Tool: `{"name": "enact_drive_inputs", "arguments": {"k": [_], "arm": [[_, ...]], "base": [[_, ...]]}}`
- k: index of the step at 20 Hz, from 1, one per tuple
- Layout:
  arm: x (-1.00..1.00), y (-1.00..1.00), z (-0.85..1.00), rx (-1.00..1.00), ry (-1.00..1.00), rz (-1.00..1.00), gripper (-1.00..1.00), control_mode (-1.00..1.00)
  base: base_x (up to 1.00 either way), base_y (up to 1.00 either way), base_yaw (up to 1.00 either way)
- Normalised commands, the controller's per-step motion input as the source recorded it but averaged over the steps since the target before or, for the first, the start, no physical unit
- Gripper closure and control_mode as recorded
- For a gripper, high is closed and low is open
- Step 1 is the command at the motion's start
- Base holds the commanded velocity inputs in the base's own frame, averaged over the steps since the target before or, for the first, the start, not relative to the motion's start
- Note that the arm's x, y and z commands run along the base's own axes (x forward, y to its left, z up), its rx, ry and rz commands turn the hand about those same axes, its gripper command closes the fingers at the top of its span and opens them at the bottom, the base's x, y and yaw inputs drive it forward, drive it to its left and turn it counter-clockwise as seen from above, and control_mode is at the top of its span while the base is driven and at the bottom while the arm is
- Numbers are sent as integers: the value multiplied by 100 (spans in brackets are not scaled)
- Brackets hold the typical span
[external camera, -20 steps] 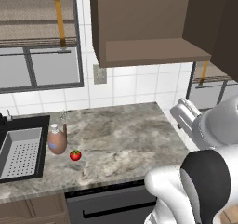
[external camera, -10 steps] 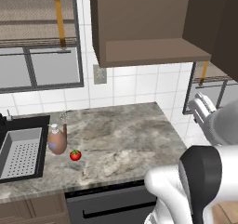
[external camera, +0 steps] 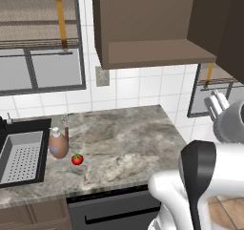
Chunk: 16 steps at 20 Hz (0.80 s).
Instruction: Open the cabinet. Pick the soap dispenser and place it next to the sink. Then close the cabinet.
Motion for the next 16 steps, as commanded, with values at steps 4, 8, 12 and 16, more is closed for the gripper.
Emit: {"name": "enact_drive_inputs", "arguments": {"k": [4,8,12,16], "arm": [[-1,-22,0,-1,-22,-8,-100,-100],[0,-24,-4,-2,-21,-11,-100,-100],[-18,-14,0,2,-19,-15,-100,-100],[-24,-2,1,0,-22,-24,-100,-100]], "base": [[0,0,0],[0,0,0],[0,0,0],[0,0,0]]}}
